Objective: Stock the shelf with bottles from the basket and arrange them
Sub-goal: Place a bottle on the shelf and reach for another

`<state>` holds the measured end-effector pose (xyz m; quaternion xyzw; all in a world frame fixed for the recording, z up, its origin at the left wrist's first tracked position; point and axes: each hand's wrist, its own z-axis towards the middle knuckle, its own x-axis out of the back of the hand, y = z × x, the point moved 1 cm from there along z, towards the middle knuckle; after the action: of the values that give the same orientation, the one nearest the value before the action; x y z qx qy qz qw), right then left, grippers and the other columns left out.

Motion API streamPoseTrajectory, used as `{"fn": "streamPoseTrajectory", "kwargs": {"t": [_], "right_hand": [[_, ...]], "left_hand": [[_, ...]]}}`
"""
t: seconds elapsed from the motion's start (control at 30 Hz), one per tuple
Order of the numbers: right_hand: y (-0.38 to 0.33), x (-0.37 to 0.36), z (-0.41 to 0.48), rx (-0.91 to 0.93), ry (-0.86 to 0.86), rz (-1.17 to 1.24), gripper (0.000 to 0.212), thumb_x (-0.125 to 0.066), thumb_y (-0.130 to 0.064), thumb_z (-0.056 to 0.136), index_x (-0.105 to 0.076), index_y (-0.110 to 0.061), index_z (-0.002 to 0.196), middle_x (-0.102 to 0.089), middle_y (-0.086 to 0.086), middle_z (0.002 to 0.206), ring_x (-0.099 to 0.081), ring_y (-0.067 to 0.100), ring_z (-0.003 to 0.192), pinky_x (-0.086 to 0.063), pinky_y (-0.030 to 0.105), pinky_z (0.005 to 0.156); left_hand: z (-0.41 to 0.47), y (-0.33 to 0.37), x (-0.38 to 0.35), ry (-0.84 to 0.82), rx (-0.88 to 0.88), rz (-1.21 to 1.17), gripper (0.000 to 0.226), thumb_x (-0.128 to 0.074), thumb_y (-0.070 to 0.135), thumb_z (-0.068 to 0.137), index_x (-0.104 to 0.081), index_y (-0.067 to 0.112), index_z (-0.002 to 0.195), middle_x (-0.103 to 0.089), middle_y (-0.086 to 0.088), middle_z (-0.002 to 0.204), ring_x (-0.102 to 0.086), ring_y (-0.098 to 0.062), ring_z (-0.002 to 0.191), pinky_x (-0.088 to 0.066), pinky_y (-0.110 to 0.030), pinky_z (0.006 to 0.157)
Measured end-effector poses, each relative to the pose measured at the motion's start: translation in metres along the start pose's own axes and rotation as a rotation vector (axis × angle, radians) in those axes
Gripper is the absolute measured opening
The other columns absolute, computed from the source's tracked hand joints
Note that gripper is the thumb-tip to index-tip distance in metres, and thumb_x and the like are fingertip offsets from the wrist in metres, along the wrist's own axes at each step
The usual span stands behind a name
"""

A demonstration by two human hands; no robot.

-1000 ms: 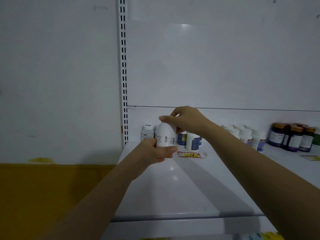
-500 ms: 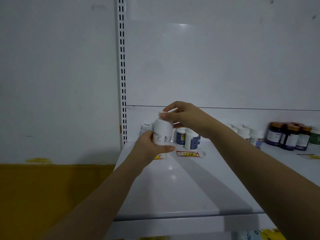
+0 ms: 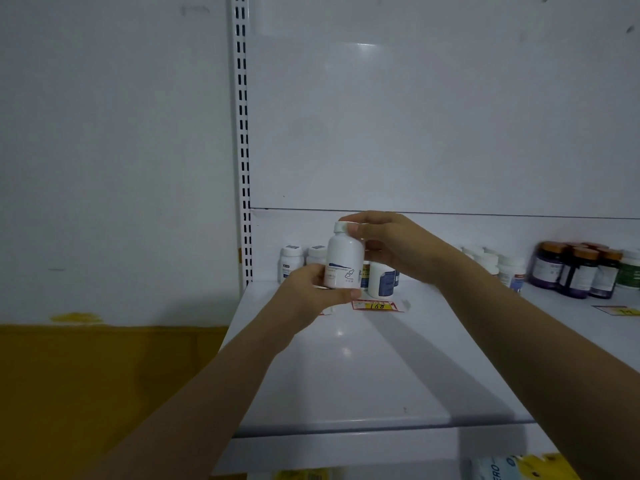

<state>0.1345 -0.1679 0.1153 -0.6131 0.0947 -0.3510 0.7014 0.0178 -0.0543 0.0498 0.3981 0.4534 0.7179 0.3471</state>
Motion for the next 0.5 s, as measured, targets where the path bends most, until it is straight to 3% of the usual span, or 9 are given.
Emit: {"fn": "streamPoseTrajectory", "kwargs": {"t": [0.13,0.27,0.5], "right_hand": [[0.0008,0.0005,-0.0001,-0.021,-0.042,-0.06,0.042,-0.066,-0.034,0.086,-0.059,-0.02,0.125,-0.067,0.0,0.115,-0.065,0.018,0.105,-0.054,0.034,0.091],[-0.0001,-0.0018,0.0008,0.008,-0.026,-0.109,0.039,-0.067,-0.029,0.087,-0.06,-0.015,0.122,-0.068,0.001,0.114,-0.067,0.019,0.103,-0.055,0.033,0.09],[-0.0011,0.0019,0.0016,-0.002,-0.035,-0.031,0.025,-0.058,-0.02,0.093,-0.062,-0.014,0.117,-0.069,0.003,0.112,-0.066,0.021,0.103,-0.053,0.031,0.089]], "left_hand": [[0.0024,-0.0024,-0.002,0.033,0.004,0.008,0.037,-0.077,0.017,0.076,-0.059,0.02,0.109,-0.064,0.008,0.097,-0.061,-0.003,0.083,-0.049,-0.01,0.06],[0.0056,-0.0049,-0.0023,0.066,-0.004,0.033,0.047,-0.078,0.015,0.074,-0.06,0.012,0.117,-0.066,0.001,0.105,-0.062,-0.009,0.089,-0.051,-0.016,0.069],[0.0033,0.0021,-0.0016,0.021,0.012,-0.011,0.035,-0.076,0.019,0.077,-0.061,0.02,0.108,-0.067,0.007,0.097,-0.064,-0.009,0.09,-0.052,-0.022,0.081]]}}
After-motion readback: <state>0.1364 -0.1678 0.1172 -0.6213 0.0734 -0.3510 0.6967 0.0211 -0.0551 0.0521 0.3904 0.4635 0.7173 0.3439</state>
